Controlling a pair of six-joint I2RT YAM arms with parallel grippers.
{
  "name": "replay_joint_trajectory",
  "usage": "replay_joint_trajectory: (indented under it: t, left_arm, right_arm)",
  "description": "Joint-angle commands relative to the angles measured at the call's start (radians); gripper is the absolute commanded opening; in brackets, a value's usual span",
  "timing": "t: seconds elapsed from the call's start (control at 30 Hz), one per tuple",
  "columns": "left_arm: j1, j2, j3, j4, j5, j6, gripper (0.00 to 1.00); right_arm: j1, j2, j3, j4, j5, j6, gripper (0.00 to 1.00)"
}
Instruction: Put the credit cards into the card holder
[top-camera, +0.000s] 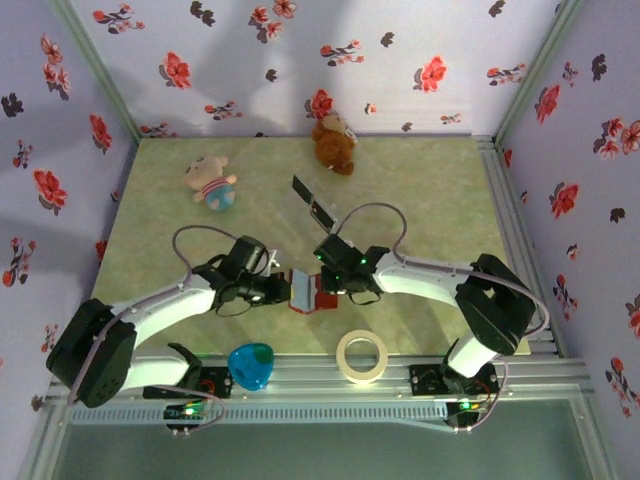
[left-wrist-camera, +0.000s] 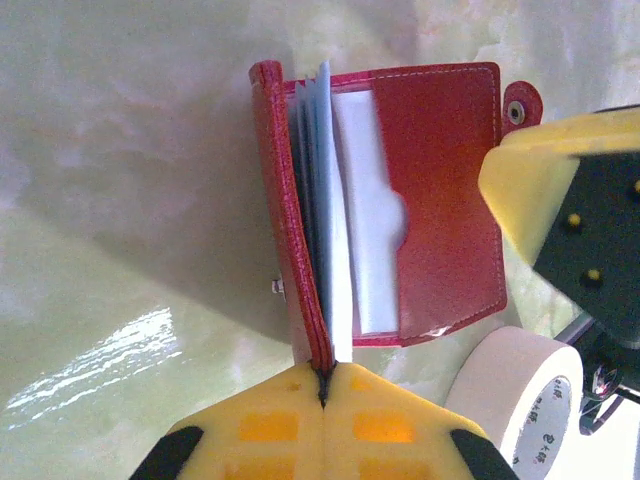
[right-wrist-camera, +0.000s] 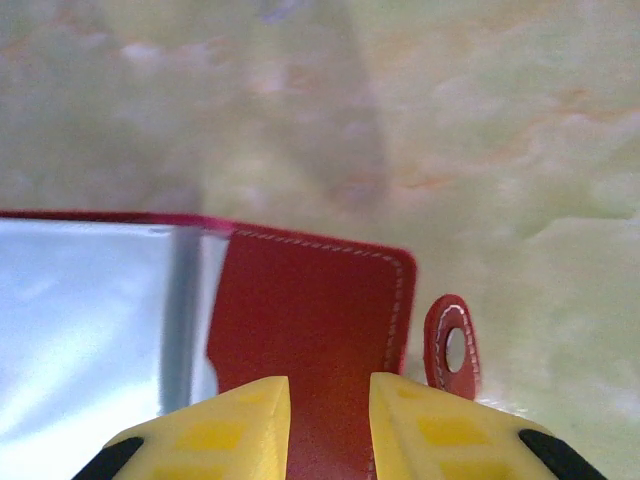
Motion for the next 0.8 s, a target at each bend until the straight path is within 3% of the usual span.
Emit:
replay_joint_trajectory:
  t: [0.0,0.2,0.37,0.6,0.77]
  left_arm:
    - [0.026,0.016,-0.045,0.086,0.045,-0.015,0.00]
    - [0.048,0.103,-0.038,0.111,0.076,-0.004,0.00]
    - [0.059,0.128,-0.049,0.138,0.094,-0.009,0.00]
    - [0.061,0.117,-0.064,0.144,0.097,-0.009,0.00]
    - [0.061,0.101,-0.054,0.133,0.124,-0.014,0.00]
  right_arm:
    - [-0.011,0.037,-0.031,0.007,0.021,0.012,0.25]
    - [-0.010,0.081,-0.008,0.016,0.012,-0.030,0.21]
    - [-0.040,0.014,-0.026,0.051,-0.064,-0.136,0.24]
    - [-0.118,-0.093,-0.011,0.127,-0.187,-0.460,0.36]
    - [-0.119,-0.111,0.062,0.104,0.015,-0.707,0.50]
